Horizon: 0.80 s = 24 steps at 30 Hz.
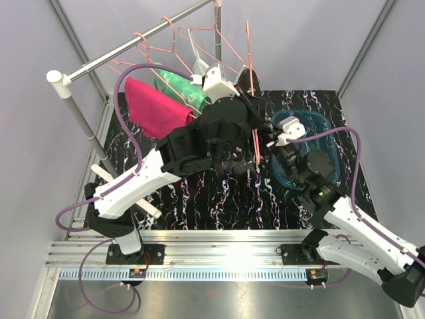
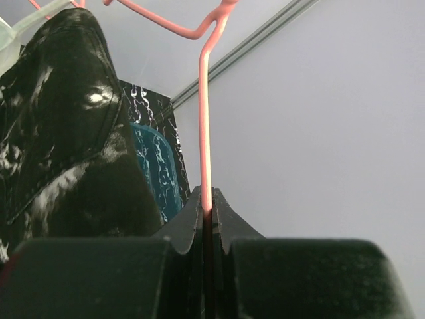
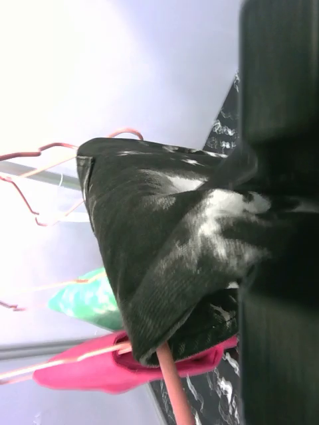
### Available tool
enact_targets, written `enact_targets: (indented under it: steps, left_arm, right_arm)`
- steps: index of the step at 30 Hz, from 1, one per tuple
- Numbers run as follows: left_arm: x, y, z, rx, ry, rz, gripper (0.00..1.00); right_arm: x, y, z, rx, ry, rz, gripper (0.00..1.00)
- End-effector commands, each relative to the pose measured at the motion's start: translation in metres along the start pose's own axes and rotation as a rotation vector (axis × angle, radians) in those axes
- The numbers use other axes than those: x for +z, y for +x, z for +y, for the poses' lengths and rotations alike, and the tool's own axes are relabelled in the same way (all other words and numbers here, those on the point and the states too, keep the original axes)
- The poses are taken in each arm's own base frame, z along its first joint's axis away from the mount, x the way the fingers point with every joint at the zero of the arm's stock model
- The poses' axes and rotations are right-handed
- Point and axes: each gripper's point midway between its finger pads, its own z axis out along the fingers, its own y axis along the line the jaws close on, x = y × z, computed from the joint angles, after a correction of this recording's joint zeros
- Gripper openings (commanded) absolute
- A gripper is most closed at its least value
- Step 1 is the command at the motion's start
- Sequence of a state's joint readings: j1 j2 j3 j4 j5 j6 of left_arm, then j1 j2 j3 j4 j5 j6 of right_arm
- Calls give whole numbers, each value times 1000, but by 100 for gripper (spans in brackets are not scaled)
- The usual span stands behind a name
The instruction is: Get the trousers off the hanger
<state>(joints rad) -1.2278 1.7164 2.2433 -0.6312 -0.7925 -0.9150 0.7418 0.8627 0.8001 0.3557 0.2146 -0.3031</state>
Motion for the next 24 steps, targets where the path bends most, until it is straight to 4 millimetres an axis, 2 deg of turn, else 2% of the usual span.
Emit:
enact_targets:
  steps: [1,3,5,6,10,13,17,20,24]
  left_arm:
    - [-22,-52,-39,-156,129,-79,0]
    - [-22,-50,-39,-145,129,-76,0]
    - [-22,-50,-36,-133,122,-79,0]
    - [-23,-53,-33,-131,113,-88,0]
    - [-26,-59,-32,-116,117,-99,0]
    - [-27,-61,-35,-115,129,-100,0]
    - [-30,-65,-36,-96,136,-105,0]
    - [-32,-62,-40,-124,160,-87,0]
    - [-33,-59,-43,-143,175,-72,0]
  right_arm:
    - [1,-55,-25,-10,108,-168,20]
    - [1,-63,-23,-12,86,-182,13]
    - [0,-72,-19,-14,51,-191,14]
    - [-1,-75,-16,-10,31,-190,27]
    - [-5,-75,-4,-11,-50,-155,45]
    - [-7,-72,-3,-22,-61,-137,48]
    - [-9,-62,-7,-24,-32,-106,47]
    - [-2,-61,-17,2,43,-133,44]
    - [14,-56,-15,-9,56,-130,44]
